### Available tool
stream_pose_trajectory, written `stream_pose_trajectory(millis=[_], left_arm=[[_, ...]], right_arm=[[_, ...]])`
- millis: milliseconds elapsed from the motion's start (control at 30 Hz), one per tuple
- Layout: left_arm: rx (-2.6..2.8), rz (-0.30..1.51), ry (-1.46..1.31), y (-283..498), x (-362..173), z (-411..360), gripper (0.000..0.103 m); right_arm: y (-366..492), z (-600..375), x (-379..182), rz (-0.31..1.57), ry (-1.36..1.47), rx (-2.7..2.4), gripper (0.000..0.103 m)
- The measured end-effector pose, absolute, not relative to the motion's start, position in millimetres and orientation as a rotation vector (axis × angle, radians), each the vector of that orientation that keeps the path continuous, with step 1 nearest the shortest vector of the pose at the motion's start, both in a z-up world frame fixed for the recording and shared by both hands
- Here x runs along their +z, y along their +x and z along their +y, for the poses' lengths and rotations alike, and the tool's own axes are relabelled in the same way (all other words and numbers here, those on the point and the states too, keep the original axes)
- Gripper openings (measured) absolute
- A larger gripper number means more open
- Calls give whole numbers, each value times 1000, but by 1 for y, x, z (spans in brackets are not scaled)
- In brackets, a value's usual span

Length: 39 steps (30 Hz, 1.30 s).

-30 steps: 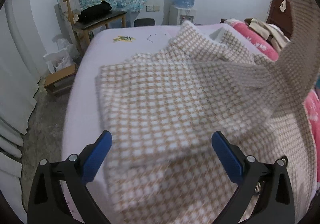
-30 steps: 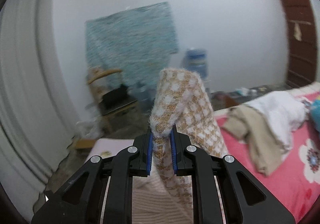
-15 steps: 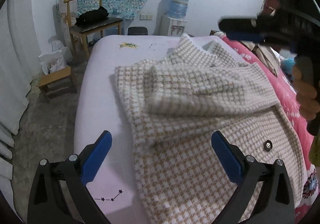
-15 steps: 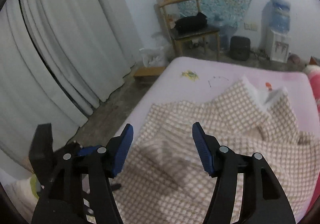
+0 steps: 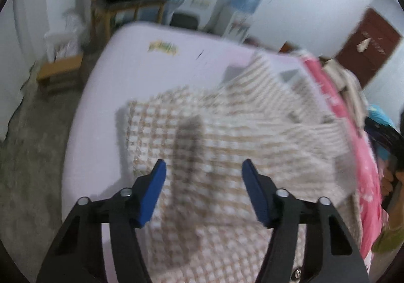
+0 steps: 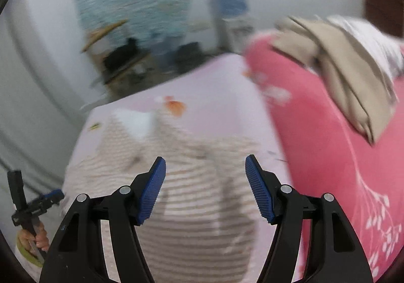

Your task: Fold large clothes

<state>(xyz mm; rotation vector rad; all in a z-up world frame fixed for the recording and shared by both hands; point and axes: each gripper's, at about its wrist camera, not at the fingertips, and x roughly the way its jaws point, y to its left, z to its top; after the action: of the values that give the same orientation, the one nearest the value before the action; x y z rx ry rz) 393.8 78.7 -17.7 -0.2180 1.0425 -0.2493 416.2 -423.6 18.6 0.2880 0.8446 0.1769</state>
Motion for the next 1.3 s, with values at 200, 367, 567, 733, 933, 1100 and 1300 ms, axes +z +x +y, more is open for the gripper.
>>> stream_pose_trajectory(millis=[200, 367, 567, 733, 933, 1100, 1300], left_arm=[[-238, 1117, -246, 411, -33, 80, 55], [-260, 1127, -300, 409, -34, 83, 47], [-272, 1137, -292, 409, -36, 82, 46], [-288, 1154, -359, 413, -38, 90, 46], [-283, 1157, -395, 417, -39, 93, 44], [-297, 1147, -388, 421, -39, 90, 18], [-326, 1029, -394, 401, -8, 95, 7]], right_arm=[[439, -465, -27, 1002, 440, 164, 63], [444, -468, -40, 1030, 500, 223, 45], [446, -460, -41, 1013, 503, 284, 19], [442, -450, -37, 981, 427, 276, 16], [444, -443, -37, 969, 381, 259, 14], [446, -440, -38, 972, 372, 246, 14], [445, -439, -36, 965, 375, 239, 13]])
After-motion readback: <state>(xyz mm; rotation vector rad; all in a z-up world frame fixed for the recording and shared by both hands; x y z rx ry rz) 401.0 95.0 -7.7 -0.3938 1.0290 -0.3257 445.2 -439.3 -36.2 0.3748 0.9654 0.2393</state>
